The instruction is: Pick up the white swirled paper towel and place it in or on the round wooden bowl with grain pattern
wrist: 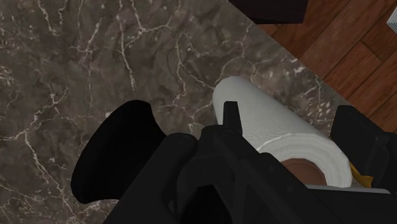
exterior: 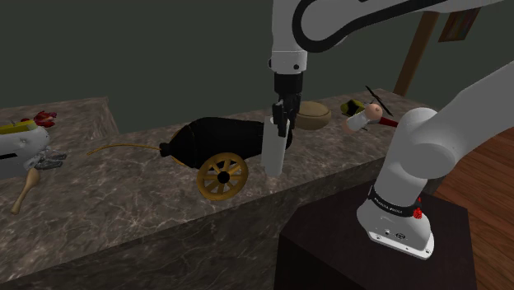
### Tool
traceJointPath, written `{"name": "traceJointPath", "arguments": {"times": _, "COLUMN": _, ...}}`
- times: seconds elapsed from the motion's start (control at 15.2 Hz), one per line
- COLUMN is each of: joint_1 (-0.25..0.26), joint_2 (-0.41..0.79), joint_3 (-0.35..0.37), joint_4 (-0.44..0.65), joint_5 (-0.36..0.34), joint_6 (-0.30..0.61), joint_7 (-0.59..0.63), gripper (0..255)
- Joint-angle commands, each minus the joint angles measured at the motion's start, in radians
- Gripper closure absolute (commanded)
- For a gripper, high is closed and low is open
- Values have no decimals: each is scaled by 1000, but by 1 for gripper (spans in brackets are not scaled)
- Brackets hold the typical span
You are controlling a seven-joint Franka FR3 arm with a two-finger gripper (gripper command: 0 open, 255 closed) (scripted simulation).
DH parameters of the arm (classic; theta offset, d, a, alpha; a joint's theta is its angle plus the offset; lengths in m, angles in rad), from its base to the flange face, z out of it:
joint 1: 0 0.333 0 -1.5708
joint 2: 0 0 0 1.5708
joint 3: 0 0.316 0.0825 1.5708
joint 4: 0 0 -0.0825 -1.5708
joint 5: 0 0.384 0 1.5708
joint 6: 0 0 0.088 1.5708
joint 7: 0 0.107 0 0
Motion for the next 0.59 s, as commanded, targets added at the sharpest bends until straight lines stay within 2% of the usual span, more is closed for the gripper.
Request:
{"name": "traceJointPath", "arguments": {"times": 0.0, "joint_1": 0, "joint_2": 1, "joint_3": 0, "joint_4": -1, "joint_5": 1, "joint_6": 0, "joint_7": 0, "gripper": 255}}
{"name": "traceJointPath", "arguments": {"times": 0.26, "joint_1": 0, "joint_2": 1, "joint_3": 0, "joint_4": -1, "joint_5": 0, "joint_6": 0, "joint_7": 0, "gripper": 255}}
{"name": "traceJointPath", "arguments": {"times": 0.53, "joint_1": -1, "joint_2": -8, "joint_3": -6, "joint_4": 47, "joint_5": -5, "joint_6": -56, "joint_7": 5, "gripper": 255}}
